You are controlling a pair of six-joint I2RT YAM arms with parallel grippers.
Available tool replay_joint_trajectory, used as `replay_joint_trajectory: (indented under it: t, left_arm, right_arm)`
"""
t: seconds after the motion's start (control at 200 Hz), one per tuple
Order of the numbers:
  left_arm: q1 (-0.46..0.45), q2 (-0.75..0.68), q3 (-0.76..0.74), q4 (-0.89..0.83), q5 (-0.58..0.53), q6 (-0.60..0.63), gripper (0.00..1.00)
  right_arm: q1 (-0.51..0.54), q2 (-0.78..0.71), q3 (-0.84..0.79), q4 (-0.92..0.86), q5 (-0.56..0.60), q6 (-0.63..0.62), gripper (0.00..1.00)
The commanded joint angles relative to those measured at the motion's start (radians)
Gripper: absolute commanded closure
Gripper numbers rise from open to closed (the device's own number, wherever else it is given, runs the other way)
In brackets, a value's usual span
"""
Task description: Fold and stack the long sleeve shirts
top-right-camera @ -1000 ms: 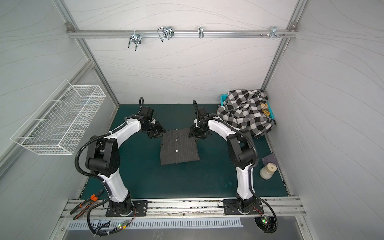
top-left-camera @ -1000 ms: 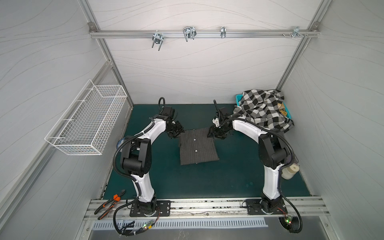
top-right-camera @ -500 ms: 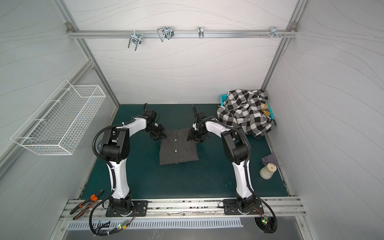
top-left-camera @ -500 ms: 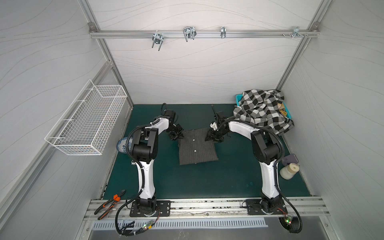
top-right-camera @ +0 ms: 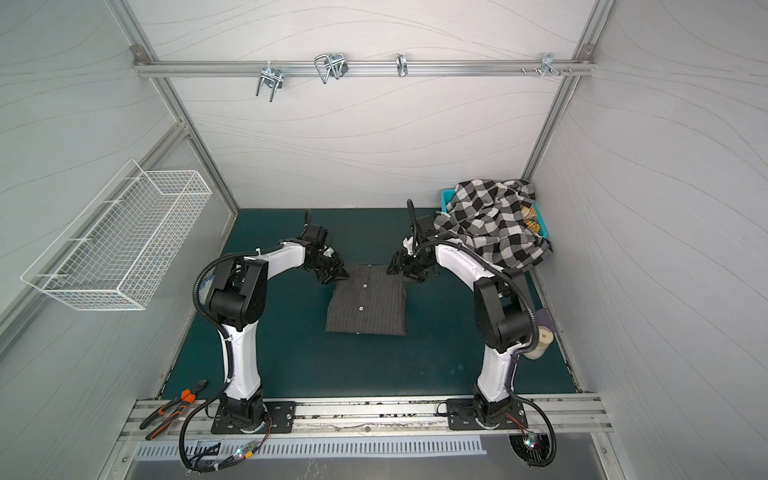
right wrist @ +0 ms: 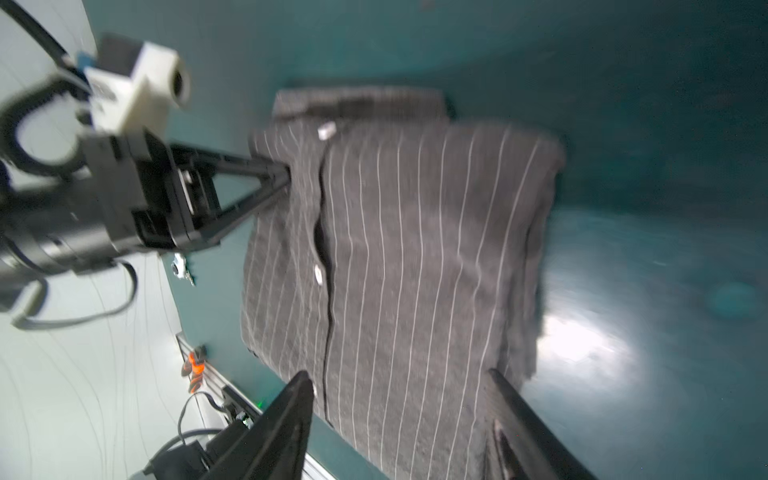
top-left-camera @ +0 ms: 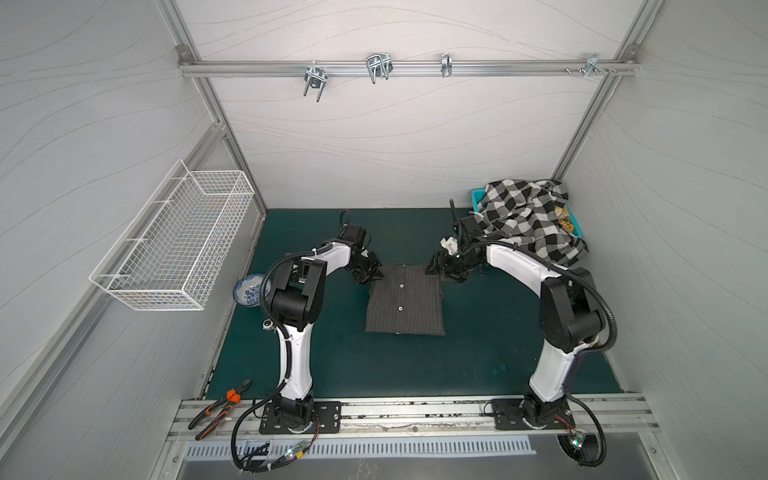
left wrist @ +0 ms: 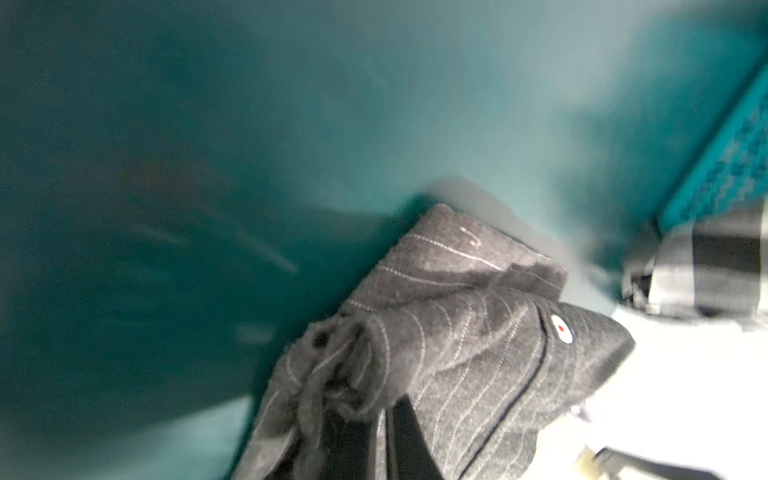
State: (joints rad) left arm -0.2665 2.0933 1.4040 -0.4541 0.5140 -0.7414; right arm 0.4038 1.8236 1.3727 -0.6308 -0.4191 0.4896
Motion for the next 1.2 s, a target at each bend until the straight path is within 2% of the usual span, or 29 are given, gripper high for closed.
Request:
replay_joint_trajectory:
  t: [0.0,0.025,0.12,0.185,0.365,0.525,0.635,0.725,0.93,1.06,1.19]
  left_arm:
    - [-0.010,0.013,-0.030,-0.058,-0.019,-0.012,0.88]
    - [-0.007,-0.003,-0.026,-0.067,-0.027,-0.013,0.85]
    - [0.013,-0.094,-0.034,-0.064,-0.027,-0.048,0.61]
    - [0.027,-0.164,-0.044,-0.052,0.004,-0.069,0.54]
    - [0.023,-0.342,-0.111,-0.116,0.021,-0.039,0.50]
    - [0.013,-0.478,-0.294,-0.096,0.040,-0.048,0.49]
    - [-0.033,-0.510,-0.414,0.002,0.090,-0.111,0.51]
    - [-0.066,-0.490,-0.442,0.035,0.103,-0.118,0.63]
    - [-0.063,-0.433,-0.484,0.019,0.027,-0.083,0.78]
    - [-0.060,-0.418,-0.538,0.056,-0.001,-0.098,0.81]
    - [-0.055,-0.385,-0.558,0.042,-0.018,-0.073,0.85]
  right_arm:
    - [-0.028,0.032,-0.035,-0.058,-0.012,-0.052,0.35]
    - [-0.025,0.036,-0.035,-0.067,-0.013,-0.054,0.36]
    - [-0.006,0.019,-0.073,-0.057,0.001,-0.043,0.36]
    - [0.002,-0.004,-0.108,-0.037,0.005,-0.020,0.38]
    - [0.039,0.002,-0.119,-0.022,-0.005,-0.016,0.47]
    - [0.049,0.025,-0.094,-0.020,0.012,-0.034,0.44]
    - [0.049,0.049,-0.061,-0.028,0.015,-0.061,0.40]
    - [0.042,0.079,-0.029,-0.050,0.009,-0.091,0.39]
    - [0.048,0.135,-0.018,-0.036,-0.033,-0.089,0.55]
    - [0.050,0.144,-0.054,0.015,-0.070,-0.048,0.66]
    - [0.055,0.148,-0.084,0.069,-0.125,-0.016,0.63]
